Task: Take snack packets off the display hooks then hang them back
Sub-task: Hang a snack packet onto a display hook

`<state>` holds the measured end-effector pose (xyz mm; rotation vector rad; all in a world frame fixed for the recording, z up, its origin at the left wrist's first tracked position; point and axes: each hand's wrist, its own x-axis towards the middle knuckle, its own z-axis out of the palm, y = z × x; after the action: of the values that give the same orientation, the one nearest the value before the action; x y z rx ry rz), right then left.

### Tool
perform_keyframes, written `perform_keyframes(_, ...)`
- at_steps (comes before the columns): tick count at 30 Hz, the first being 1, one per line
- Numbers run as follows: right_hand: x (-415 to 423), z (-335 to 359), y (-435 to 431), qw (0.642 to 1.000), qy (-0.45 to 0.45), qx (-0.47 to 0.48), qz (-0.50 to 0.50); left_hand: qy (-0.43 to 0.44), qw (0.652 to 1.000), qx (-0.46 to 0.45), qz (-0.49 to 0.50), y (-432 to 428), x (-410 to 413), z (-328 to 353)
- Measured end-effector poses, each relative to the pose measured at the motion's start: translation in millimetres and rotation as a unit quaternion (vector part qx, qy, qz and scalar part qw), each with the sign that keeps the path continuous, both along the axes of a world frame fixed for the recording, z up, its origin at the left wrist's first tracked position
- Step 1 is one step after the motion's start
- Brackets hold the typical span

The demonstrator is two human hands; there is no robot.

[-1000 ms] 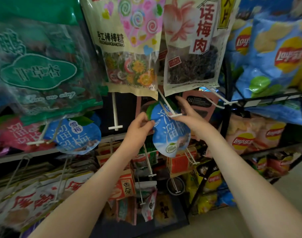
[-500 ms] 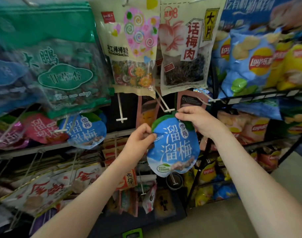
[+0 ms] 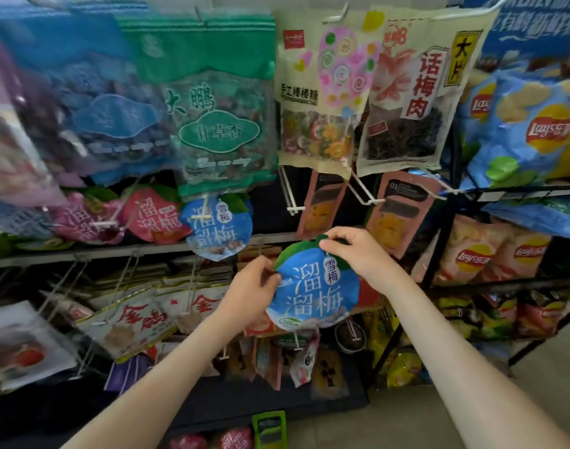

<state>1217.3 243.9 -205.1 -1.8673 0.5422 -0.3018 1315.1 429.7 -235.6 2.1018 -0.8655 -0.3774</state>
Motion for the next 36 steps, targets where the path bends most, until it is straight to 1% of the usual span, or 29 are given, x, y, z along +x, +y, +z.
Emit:
perform_keyframes(4, 43.8, -9.3, 49.2, 1.0, -0.006, -0.019, 0.007, 0.045, 0.999, -0.003, 0.019, 47.4, 25.3, -6.9)
perform_keyframes(7, 72.8, -14.1, 78.7, 1.0, 0.003, -0.013, 0.021, 0.057, 0.996, -0.015, 0.067, 76.5, 45.6, -11.6)
perform_keyframes(10, 96.7, -14.3, 104.0, 1.0, -0.012, -0.014, 0.015, 0.062, 0.993, -0.03, 0.097, 98.7, 64.7, -13.4)
perform_keyframes(15, 127.8, -1.5, 130.7, 0.998, -0.044, -0.052, -0.019, 0.048, 0.991, -0.067, 0.105, 116.2, 91.1, -0.1)
perform_keyframes(19, 138.8, 8.1, 137.9, 0.996, -0.068, -0.047, -0.037, 0.009, 0.994, -0.079, 0.081, 120.1, 107.7, 8.9)
perform_keyframes(26, 155.7, 6.7, 145.5, 0.992, -0.052, 0.001, -0.116, -0.053, 0.997, -0.042, 0.046, 118.5, 137.2, 11.7)
perform_keyframes(30, 159.9, 6.3, 145.1, 0.987, -0.057, -0.011, -0.151, -0.069, 0.997, -0.04, 0.026, 111.1, 152.1, 12.1)
perform_keyframes(32, 160.8, 4.2, 143.1, 0.986, -0.062, -0.001, -0.152, -0.066, 0.997, -0.042, 0.019, 108.6, 155.0, 9.0)
perform_keyframes(36, 161.6, 0.7, 137.1, 0.99, -0.077, 0.001, -0.121, -0.082, 0.995, -0.046, 0.023, 103.9, 158.0, 1.4)
